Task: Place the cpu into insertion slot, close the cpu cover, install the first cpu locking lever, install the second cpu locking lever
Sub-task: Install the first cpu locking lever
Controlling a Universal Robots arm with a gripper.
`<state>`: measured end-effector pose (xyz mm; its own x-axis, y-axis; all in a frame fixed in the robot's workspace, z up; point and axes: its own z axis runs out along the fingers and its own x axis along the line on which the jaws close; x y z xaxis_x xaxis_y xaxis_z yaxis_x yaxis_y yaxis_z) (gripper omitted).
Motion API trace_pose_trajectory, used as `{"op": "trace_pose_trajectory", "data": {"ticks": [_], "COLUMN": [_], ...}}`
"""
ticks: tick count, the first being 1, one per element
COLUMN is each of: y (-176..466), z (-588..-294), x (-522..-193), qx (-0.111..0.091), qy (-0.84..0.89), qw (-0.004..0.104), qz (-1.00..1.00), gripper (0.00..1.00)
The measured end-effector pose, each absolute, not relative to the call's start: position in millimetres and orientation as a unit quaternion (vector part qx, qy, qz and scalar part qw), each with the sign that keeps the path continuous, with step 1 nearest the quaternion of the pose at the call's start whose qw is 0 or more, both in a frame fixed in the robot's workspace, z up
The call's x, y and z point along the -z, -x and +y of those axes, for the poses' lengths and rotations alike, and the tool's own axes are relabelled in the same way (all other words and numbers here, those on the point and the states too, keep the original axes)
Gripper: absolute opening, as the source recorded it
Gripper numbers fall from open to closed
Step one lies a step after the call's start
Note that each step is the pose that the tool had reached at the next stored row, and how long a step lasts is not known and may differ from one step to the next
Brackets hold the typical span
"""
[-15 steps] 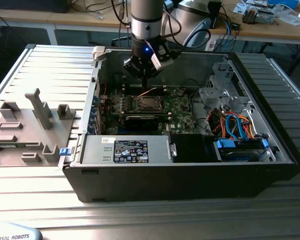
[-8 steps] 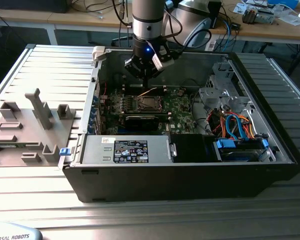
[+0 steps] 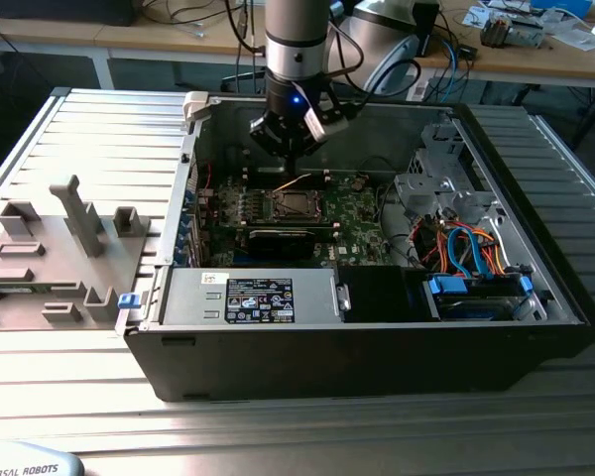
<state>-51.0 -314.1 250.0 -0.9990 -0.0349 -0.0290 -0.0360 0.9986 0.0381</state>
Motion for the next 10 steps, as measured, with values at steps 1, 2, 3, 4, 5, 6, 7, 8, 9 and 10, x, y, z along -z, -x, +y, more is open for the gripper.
{"op": "trace_pose_trajectory", "data": {"ticks": [1,2,3,4,5,6,7,8,9,10], "y": [50.7,50.3,49.9,49.3,48.9,48.5,48.0,47.7,47.2,46.7], "z": [-314.1,-314.2,-314.2,-314.2,-314.2,-314.2,-314.1,-314.1,-314.2,-314.1], "x": [-249.8,-249.6,-249.4,-249.1,-248.9,-248.7,-248.3,-248.1,-247.9,-247.7], "qx": [-0.019,-0.019,-0.019,-0.019,-0.019,-0.019,-0.019,-0.019,-0.019,-0.019], "qy": [0.018,0.018,0.018,0.018,0.018,0.018,0.018,0.018,0.018,0.018], "qw": [0.014,0.014,0.014,0.014,0.014,0.014,0.014,0.014,0.014,0.014], "qz": [1.0,1.0,1.0,1.0,1.0,1.0,1.0,1.0,1.0,1.0], "gripper": [0.11,0.11,0.11,0.11,0.11,0.11,0.11,0.11,0.11,0.11]}}
